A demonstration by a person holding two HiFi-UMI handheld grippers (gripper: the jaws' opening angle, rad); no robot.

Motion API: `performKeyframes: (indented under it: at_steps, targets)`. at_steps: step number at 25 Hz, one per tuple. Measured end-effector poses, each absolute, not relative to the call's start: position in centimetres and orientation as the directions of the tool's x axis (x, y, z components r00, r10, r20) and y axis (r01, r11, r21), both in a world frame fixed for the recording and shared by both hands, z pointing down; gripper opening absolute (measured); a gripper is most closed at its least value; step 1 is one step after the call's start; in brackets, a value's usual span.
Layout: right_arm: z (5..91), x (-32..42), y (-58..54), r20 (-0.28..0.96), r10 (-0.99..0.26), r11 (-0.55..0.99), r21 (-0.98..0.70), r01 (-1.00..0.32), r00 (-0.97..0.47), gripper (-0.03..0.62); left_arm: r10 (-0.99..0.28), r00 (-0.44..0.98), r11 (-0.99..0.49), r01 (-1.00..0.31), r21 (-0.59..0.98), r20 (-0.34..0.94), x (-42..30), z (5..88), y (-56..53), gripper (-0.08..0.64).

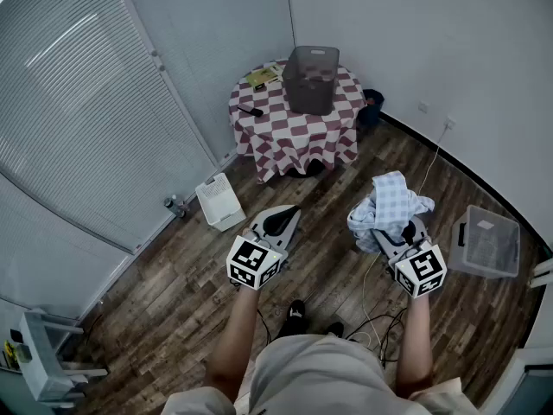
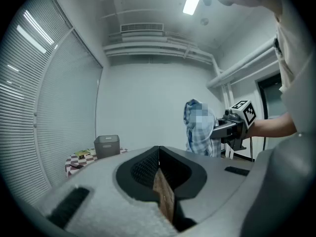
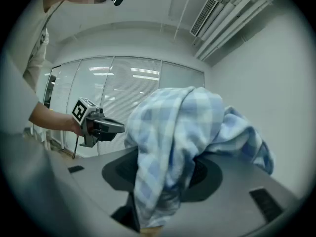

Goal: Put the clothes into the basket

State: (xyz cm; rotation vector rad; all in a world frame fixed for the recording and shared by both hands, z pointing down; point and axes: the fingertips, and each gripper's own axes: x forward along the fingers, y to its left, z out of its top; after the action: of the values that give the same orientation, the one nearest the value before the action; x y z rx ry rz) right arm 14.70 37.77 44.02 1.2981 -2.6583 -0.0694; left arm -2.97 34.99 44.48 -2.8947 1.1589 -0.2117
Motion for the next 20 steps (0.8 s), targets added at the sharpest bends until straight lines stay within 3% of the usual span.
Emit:
performKeyframes:
  at_steps: [20]
  targets:
    - [43.6,19.1,38.0,0.104,-0.774,0.633,0.108,-0.767,-0.624,0.209,-0.739,0.663,-0.673,-0.736,-0.077,0.122,0.8,43.3,35.9,0.015]
